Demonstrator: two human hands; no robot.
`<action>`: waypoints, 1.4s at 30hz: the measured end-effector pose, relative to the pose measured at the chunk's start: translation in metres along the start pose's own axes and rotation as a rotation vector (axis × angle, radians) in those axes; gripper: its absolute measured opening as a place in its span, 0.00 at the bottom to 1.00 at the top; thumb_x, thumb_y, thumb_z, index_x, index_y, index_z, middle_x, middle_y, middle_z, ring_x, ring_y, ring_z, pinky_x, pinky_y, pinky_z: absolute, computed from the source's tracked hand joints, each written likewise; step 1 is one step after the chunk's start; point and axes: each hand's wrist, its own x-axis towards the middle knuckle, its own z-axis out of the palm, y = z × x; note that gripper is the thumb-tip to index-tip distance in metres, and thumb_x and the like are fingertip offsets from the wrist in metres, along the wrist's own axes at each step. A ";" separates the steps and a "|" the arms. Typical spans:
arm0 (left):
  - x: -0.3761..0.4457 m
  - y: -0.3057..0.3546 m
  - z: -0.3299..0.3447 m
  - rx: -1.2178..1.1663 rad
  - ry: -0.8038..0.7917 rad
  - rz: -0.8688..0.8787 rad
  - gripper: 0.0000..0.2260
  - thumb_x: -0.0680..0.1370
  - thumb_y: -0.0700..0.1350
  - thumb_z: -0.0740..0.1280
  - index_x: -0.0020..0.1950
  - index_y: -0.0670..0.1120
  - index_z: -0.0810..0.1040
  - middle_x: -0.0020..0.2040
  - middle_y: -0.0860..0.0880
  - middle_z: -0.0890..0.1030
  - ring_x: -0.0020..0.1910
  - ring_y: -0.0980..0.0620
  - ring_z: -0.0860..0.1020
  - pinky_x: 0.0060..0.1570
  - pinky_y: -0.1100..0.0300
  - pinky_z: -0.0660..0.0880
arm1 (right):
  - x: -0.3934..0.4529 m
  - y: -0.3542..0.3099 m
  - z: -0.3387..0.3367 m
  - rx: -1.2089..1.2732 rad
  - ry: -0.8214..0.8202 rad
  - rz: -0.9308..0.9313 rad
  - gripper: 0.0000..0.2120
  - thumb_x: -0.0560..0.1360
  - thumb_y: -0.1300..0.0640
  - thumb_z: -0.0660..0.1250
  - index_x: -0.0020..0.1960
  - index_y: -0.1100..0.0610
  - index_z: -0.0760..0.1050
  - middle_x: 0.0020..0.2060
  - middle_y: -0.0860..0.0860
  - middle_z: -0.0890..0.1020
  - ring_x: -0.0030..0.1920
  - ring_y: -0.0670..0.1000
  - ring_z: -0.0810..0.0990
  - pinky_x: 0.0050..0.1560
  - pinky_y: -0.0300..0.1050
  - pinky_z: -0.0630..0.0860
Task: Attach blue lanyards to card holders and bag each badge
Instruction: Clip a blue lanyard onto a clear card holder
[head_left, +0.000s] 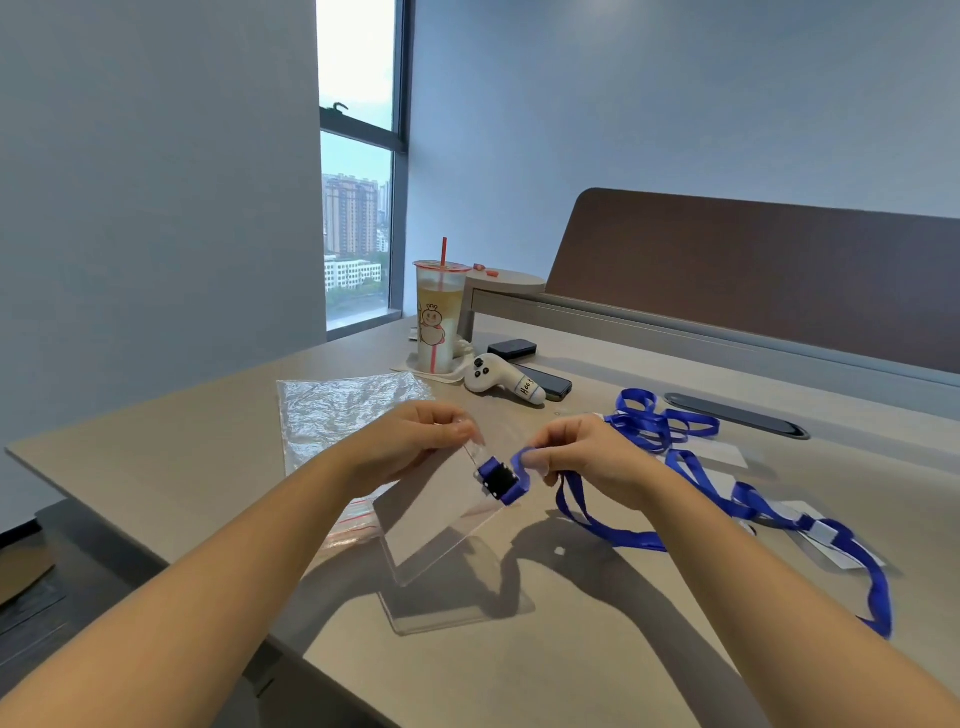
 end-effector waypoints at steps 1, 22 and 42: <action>0.001 0.001 0.002 0.037 -0.031 -0.005 0.11 0.79 0.40 0.58 0.39 0.46 0.76 0.28 0.54 0.79 0.26 0.60 0.77 0.27 0.71 0.72 | 0.000 0.000 -0.001 0.010 -0.016 -0.008 0.09 0.74 0.65 0.63 0.37 0.55 0.75 0.32 0.49 0.77 0.32 0.44 0.73 0.32 0.28 0.72; 0.017 0.026 0.026 0.428 -0.250 -0.128 0.13 0.77 0.41 0.61 0.62 0.43 0.74 0.52 0.48 0.76 0.49 0.51 0.74 0.47 0.66 0.71 | 0.011 -0.018 -0.003 -0.223 0.129 -0.187 0.05 0.72 0.63 0.65 0.45 0.62 0.79 0.34 0.47 0.79 0.36 0.44 0.78 0.42 0.34 0.75; 0.023 0.022 -0.001 0.585 0.437 0.171 0.10 0.77 0.41 0.61 0.53 0.38 0.79 0.44 0.45 0.75 0.43 0.49 0.71 0.35 0.65 0.66 | 0.000 -0.019 -0.002 0.041 0.334 -0.179 0.12 0.77 0.56 0.60 0.35 0.54 0.72 0.27 0.51 0.70 0.26 0.47 0.67 0.29 0.36 0.69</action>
